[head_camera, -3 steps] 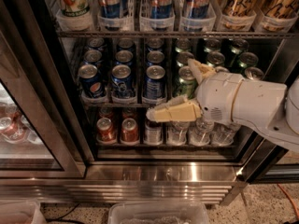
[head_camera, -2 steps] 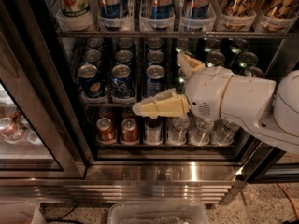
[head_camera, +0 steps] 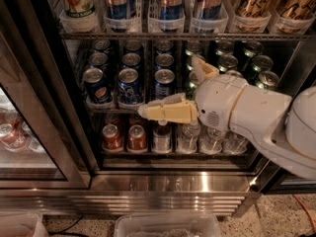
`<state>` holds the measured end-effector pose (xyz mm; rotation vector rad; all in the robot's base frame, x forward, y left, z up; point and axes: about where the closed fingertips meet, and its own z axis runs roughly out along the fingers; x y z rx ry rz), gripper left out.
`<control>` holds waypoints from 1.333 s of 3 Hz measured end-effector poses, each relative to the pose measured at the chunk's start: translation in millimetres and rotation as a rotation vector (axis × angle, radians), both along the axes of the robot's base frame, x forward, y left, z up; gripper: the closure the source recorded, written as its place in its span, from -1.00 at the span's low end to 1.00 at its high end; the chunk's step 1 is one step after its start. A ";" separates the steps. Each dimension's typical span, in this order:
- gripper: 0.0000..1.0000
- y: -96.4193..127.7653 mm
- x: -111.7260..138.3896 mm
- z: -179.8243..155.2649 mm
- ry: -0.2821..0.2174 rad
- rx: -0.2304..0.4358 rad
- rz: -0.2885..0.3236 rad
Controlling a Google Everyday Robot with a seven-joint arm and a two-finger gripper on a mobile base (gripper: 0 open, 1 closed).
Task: Pick orange can from top shelf of fridge
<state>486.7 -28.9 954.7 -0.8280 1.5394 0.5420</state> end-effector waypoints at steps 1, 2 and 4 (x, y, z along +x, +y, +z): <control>-1.00 -20.1 -0.9 -26.7 0.020 0.103 -0.150; -1.00 -64.8 -3.0 -53.2 0.007 0.168 -0.311; -1.00 -78.1 -17.5 -15.0 -0.117 0.172 -0.421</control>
Offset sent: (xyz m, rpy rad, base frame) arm -0.0328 -0.0124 0.0058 0.2467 -0.1886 -0.4299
